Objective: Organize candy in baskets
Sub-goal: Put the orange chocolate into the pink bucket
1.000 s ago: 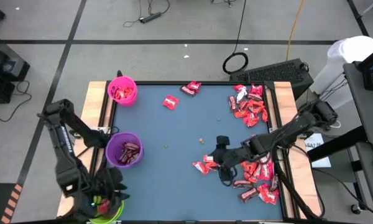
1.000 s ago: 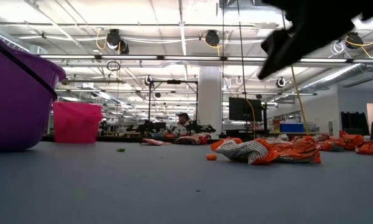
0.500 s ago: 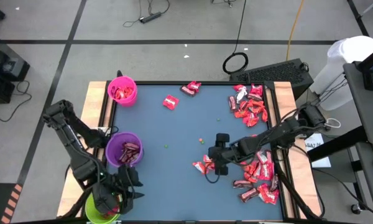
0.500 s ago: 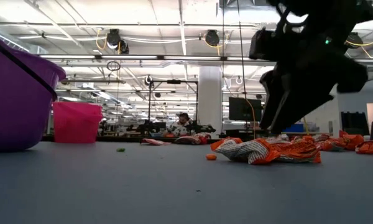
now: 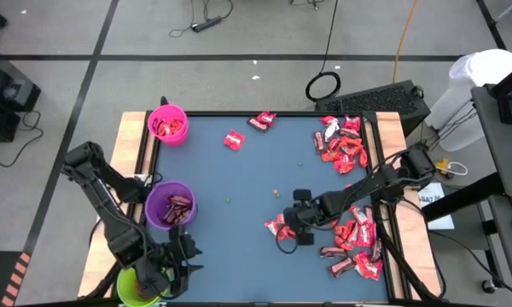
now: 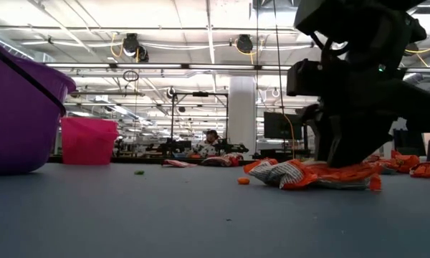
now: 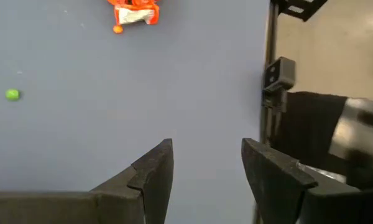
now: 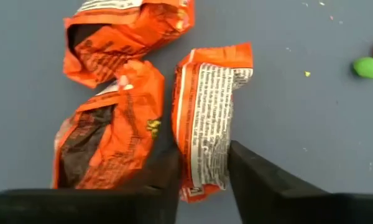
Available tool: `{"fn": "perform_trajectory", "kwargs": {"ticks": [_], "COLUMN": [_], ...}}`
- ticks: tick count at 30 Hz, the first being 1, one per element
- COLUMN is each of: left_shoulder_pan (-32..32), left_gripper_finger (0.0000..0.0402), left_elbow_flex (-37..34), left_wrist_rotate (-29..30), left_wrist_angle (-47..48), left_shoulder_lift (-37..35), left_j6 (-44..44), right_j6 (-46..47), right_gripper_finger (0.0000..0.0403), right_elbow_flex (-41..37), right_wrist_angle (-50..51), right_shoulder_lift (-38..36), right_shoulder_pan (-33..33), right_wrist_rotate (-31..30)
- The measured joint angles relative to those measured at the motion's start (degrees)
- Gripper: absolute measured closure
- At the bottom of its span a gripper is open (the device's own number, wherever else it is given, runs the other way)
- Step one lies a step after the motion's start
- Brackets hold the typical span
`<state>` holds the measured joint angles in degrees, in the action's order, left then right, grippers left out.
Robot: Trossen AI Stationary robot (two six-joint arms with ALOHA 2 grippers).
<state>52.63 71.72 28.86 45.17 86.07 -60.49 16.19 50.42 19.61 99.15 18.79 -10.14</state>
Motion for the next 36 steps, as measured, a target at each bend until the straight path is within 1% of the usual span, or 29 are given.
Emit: {"fn": "perform_trajectory", "kwargs": {"ticks": [4,6,8,11,14,19,23,28,32,36], "left_shoulder_pan": [-1.0,-1.3,-1.3,-1.9,-2.1,-2.0,-2.1,-2.2,-2.7,-3.7], "left_gripper_finger": [0.0207,0.0207,0.0207,0.0207,0.0207,0.0207,0.0207,0.0207,0.0207,0.0207], "left_elbow_flex": [0.0,0.0,0.0,0.0,0.0,0.0,0.0,0.0,-0.9,-1.7], "left_wrist_rotate": [0.1,0.9,3.1,6.6,10.9,17.5,23.7,36.8,41.6,41.9], "left_wrist_angle": [-0.3,-0.9,-1.3,-1.3,-1.8,-5.9,-8.6,-8.9,-9.8,-10.9], "left_shoulder_lift": [1.5,2.3,3.0,3.9,4.4,5.4,5.5,5.5,5.5,5.5], "left_j6": [2.8,5.0,7.8,10.4,12.1,17.2,20.7,20.8,20.5,20.4], "right_j6": [-2.7,-3.7,-4.5,-5.5,-7.8,-16.7,-24.3,-28.5,-30.5,-31.1], "right_gripper_finger": [0.0361,0.0382,0.0391,0.0385,0.037,0.0368,0.0369,0.0364,0.0363,0.0363], "right_elbow_flex": [-0.3,-0.2,-0.2,-0.2,-0.2,-0.2,-0.2,-0.2,-0.2,-0.2], "right_wrist_angle": [-1.3,-1.7,-1.7,-2.7,-7.6,-23.4,-35.6,-48.2,-53.4,-54.8], "right_shoulder_lift": [-2.8,-5.0,-6.8,-9.9,-12.6,-13.7,-13.0,-13.0,-13.0,-12.4], "right_shoulder_pan": [0.0,0.0,0.0,0.0,0.0,0.1,-0.5,-1.5,-2.0,-2.3], "right_wrist_rotate": [-0.6,-1.0,-2.5,-3.8,-3.8,-2.8,2.6,8.7,12.6,13.5]}}
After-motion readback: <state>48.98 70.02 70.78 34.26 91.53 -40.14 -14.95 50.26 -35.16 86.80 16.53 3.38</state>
